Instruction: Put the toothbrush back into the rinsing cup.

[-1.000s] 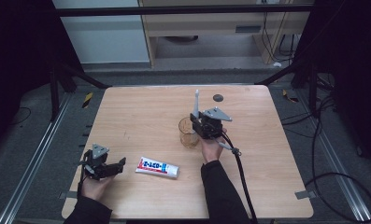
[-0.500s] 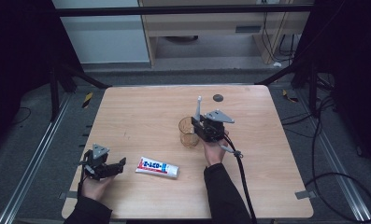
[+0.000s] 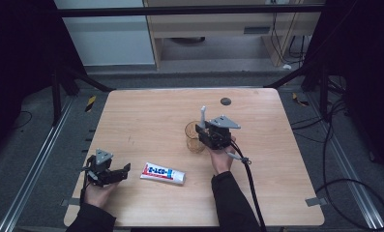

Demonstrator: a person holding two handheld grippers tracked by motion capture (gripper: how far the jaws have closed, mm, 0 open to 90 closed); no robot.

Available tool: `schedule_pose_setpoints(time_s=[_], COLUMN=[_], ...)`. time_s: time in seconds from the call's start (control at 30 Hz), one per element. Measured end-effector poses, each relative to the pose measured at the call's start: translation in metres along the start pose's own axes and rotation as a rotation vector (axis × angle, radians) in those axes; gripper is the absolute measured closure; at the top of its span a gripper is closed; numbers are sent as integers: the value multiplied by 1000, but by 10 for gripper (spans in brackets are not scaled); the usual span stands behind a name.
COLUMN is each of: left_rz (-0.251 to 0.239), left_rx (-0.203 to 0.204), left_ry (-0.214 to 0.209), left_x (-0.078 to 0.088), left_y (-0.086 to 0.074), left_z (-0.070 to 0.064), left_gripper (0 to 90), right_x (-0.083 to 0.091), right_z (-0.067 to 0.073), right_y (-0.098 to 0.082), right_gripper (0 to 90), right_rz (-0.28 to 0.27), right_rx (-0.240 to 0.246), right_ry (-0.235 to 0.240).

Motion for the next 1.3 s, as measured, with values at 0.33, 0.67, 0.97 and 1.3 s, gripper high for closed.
schedule_pose_setpoints(time_s=[0.33,0.67,0.97,1.3], left_rz=[0,-10,-20,-21], left_rx=[0,-4,-15,-61], left_ry=[-4,-15,-46,-85], left_x=[0,3,6,8], left_y=[0,1,3,6], left_z=[0,-3,-8,-19], left_gripper=[179,182,227,339], right_x=[1,10,39,77], right_z=[2,11,11,-26], right_y=[-1,1,0,-11], right_gripper=[569,366,276,277], right_rz=[7,3,18,42], right_rx=[16,43,55,51], right_ry=[-5,13,22,-52])
Point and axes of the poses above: each handheld gripper's, and its own axes: x roughly backward along the jaws, y roughly out of its top, z roughly to its left, the point moved 10 cm from there along -x, roughly forward along the jaws, and after that the axes turned 13 degrees about z, right-handed, at the moved point
